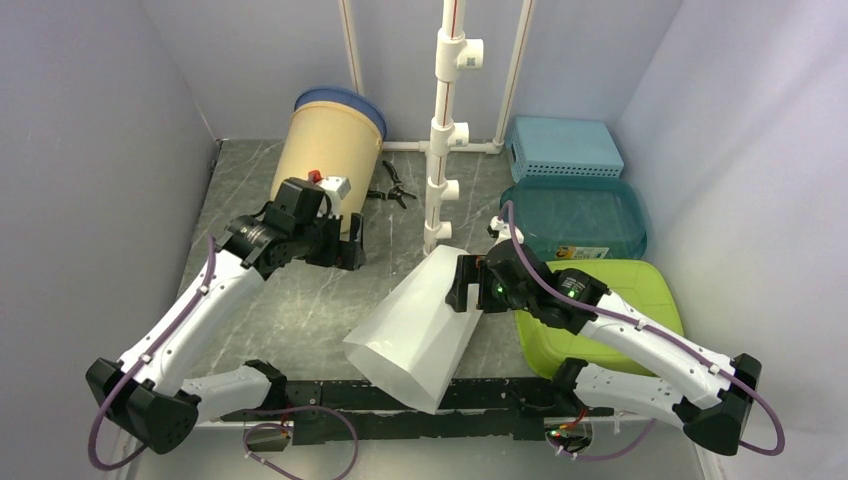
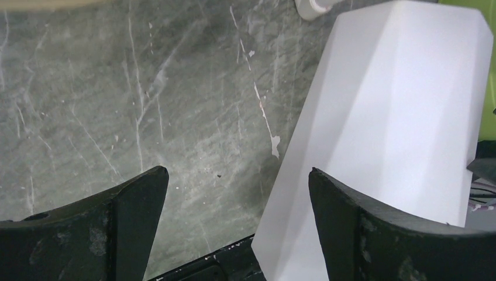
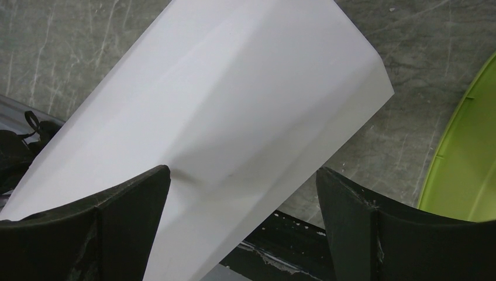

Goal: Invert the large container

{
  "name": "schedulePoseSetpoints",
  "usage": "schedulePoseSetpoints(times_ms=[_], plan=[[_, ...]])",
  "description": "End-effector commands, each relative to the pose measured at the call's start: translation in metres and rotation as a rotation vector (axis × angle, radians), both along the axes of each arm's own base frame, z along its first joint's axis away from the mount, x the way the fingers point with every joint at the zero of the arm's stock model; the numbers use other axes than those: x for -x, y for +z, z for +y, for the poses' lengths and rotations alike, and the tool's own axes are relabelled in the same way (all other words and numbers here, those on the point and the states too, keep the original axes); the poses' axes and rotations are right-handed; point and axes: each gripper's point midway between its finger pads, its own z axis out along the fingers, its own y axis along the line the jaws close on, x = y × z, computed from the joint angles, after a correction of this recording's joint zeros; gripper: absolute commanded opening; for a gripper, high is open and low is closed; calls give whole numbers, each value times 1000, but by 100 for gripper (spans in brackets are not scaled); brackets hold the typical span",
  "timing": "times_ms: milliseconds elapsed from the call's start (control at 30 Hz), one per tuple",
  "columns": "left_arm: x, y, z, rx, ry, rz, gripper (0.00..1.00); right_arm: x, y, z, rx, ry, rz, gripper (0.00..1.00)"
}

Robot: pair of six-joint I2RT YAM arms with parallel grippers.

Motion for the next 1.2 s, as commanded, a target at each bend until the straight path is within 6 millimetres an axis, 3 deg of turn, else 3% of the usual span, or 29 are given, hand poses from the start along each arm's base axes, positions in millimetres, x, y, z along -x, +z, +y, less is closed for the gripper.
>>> schedulePoseSetpoints(times_ms=[0,200,467,633,767,933,1033,1167], plan=[[7,15,1,65,14,-54,95,-2,9,-1,-22,-13,-27,100],[4,39,15,49,66,-139,95,-1,10,-5,-28,-31,-30,100],[11,40,12,129,141,-94,95,-7,19,-19,28,-58,-74,100],[43,62,7,250,116,-68,95,-20,19,-35,125,-111,-124,100],[81,79,2,376,67,-18,95,-40,23,-46,174,-149,-151,100],[125,83,-10,531,-9,91,95,-68,30,-40,61,-70,-168,100],[145,81,-21,623,-72,168,94,-76,44,-23,-23,48,-211,100],[166,79,-19,673,-85,218,94,-91,46,-16,-60,97,-210,100]])
